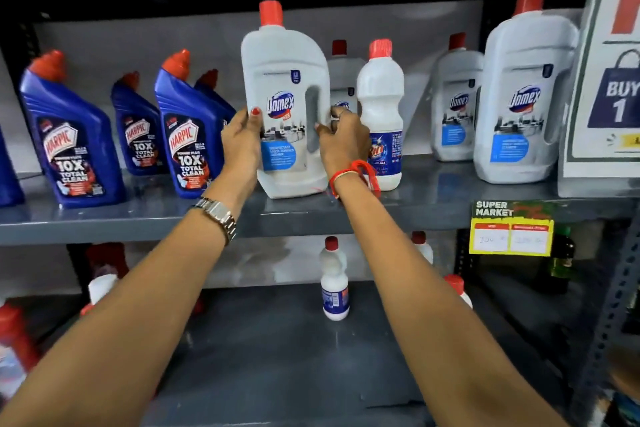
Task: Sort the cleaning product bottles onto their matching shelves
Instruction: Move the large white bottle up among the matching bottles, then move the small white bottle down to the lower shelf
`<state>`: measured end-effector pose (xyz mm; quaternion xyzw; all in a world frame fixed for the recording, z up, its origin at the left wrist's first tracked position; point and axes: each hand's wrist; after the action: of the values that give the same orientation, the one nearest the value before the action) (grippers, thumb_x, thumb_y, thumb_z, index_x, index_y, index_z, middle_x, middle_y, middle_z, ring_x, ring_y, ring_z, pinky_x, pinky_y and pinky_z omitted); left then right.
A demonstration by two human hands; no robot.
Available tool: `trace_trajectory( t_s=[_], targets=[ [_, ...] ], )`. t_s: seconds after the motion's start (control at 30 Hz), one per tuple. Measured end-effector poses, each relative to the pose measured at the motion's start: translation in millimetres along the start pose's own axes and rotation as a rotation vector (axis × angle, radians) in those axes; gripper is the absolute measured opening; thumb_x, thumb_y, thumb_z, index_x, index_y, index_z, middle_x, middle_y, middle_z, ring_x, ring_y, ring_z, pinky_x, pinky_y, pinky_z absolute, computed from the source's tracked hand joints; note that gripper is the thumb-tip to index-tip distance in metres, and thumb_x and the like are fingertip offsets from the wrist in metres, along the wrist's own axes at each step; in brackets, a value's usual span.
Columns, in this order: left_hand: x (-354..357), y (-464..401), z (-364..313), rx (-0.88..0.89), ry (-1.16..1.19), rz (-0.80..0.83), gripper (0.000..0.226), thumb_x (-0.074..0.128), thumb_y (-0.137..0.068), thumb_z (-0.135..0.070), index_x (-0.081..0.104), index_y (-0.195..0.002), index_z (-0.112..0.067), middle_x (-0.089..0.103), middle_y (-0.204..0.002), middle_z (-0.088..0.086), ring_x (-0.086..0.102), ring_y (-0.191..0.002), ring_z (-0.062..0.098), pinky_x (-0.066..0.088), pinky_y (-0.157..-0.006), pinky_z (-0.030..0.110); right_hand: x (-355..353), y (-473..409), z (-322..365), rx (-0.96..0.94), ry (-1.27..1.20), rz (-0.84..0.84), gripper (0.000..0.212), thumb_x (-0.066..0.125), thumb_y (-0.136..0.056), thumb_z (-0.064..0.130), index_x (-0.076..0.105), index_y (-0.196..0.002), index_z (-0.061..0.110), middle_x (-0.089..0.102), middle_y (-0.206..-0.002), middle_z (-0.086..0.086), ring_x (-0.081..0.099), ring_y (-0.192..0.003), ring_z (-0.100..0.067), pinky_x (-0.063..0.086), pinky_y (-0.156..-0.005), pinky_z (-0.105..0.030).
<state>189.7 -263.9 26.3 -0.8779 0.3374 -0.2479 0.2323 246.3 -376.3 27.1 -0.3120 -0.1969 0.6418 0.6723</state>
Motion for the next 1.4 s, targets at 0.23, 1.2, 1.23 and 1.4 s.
trace_trajectory(
  t_s=[0.23, 1.2, 1.23, 1.4],
  targets=[
    [-1, 5, -4, 0.034, -0.038, -0.030, 0.025, 0.047, -0.091, -0.010, 0.054, -0.115, -0.004, 0.063, -0.108, 0.008, 0.061, -0.089, 0.013, 0.053, -0.077, 0.021, -16, 10, -6, -0.016, -0.165, 0.042, 0.035, 0.064, -0.077, 0.000, 0.059, -0.111, 0.004, 0.069, -0.109, -0.018, 0.065, -0.098, -0.027, 0.052, -0.092, -0.040],
    [104, 55, -45, -0.096, -0.201, 0.462, 0.033, 0.076, -0.068, -0.029, 0.065, -0.094, -0.011, 0.069, -0.097, 0.005, 0.066, -0.082, 0.013, 0.056, -0.071, 0.025, -120, 32, -37, 0.075, 0.024, 0.160, 0.065, 0.088, -0.048, 0.022, 0.058, -0.104, 0.010, 0.070, -0.104, -0.011, 0.065, -0.089, -0.020, 0.053, -0.088, -0.038],
    [100, 62, -45, -0.065, -0.179, 0.438, 0.031, 0.078, -0.066, -0.028, 0.067, -0.091, -0.011, 0.071, -0.096, 0.007, 0.067, -0.081, 0.014, 0.057, -0.070, 0.027, -124, 38, -35, 0.056, 0.017, 0.162, 0.065, 0.088, -0.047, 0.024, 0.059, -0.103, 0.010, 0.070, -0.101, -0.009, 0.066, -0.089, -0.020, 0.055, -0.087, -0.040],
    [82, 102, -56, 0.067, -0.119, 0.361, 0.036, 0.080, -0.057, -0.033, 0.072, -0.085, -0.012, 0.075, -0.091, 0.011, 0.071, -0.084, 0.021, 0.058, -0.083, 0.043, -137, 73, -29, -0.013, -0.102, 0.149, 0.063, 0.088, -0.046, 0.021, 0.060, -0.102, 0.014, 0.069, -0.093, -0.003, 0.068, -0.087, -0.017, 0.057, -0.084, -0.041]
  ],
)
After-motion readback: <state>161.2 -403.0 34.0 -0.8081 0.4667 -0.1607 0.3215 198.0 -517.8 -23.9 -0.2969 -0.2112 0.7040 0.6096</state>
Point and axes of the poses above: each hand's wrist, its own y-axis away from the middle knuckle, its own x-axis out of the palm, z = x × y
